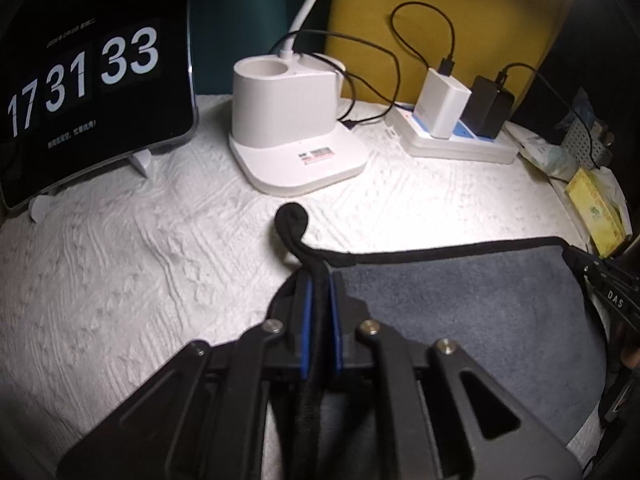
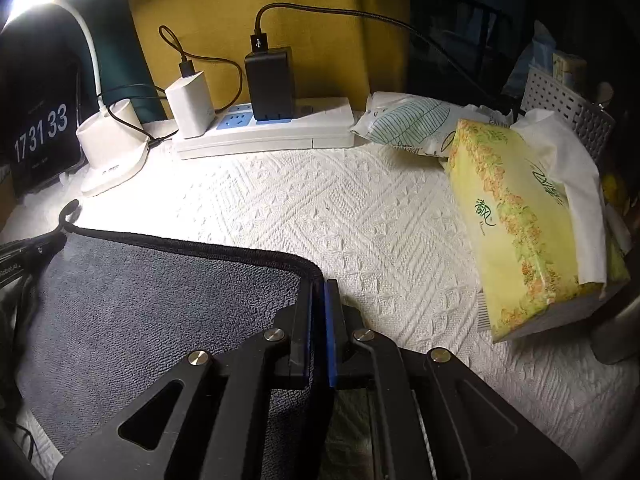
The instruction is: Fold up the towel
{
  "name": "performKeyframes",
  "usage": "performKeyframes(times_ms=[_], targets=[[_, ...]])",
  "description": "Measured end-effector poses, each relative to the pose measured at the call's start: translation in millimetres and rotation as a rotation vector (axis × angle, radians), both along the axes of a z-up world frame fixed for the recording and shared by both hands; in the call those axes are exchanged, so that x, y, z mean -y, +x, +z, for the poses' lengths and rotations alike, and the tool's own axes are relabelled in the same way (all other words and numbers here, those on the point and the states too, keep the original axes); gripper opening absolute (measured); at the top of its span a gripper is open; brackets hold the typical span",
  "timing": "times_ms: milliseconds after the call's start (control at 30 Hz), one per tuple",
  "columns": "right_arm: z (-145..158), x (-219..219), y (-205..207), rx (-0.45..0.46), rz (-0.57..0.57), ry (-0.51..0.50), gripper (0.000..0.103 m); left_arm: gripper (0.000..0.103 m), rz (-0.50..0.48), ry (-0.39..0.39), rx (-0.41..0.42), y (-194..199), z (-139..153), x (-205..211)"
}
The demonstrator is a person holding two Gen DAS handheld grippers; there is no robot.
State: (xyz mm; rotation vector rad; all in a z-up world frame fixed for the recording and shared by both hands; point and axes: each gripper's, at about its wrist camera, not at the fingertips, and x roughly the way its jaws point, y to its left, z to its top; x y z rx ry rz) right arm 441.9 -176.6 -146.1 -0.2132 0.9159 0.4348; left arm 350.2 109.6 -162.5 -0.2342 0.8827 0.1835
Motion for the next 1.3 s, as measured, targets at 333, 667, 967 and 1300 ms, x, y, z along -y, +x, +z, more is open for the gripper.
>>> performKeyframes(times_ms=[333, 667, 967, 1300], targets=[[-0.6, 1.5, 1.2, -0.009, -0.005, 0.008, 0.007, 0.011, 0.0, 0.023, -0.013, 5.2, -2.2, 0.3], [1.4, 3.6, 0.7, -0.006, -0.029, -0.002, 0.028, 0.021, 0.012, 0.038, -0.031, 2.3, 2.3, 3.8], [11.5, 7.6, -10.3, 0.011, -0.037, -0.004, 0.049, 0.076, 0.027, 0.028, -0.011, -12.4, 11.3, 6.0], [27.0, 8.2, -31.0, 0.026, -0.033, 0.001, 0.053, 0.081, 0.02, 0.014, 0.025, -36.1, 28.0, 11.2]])
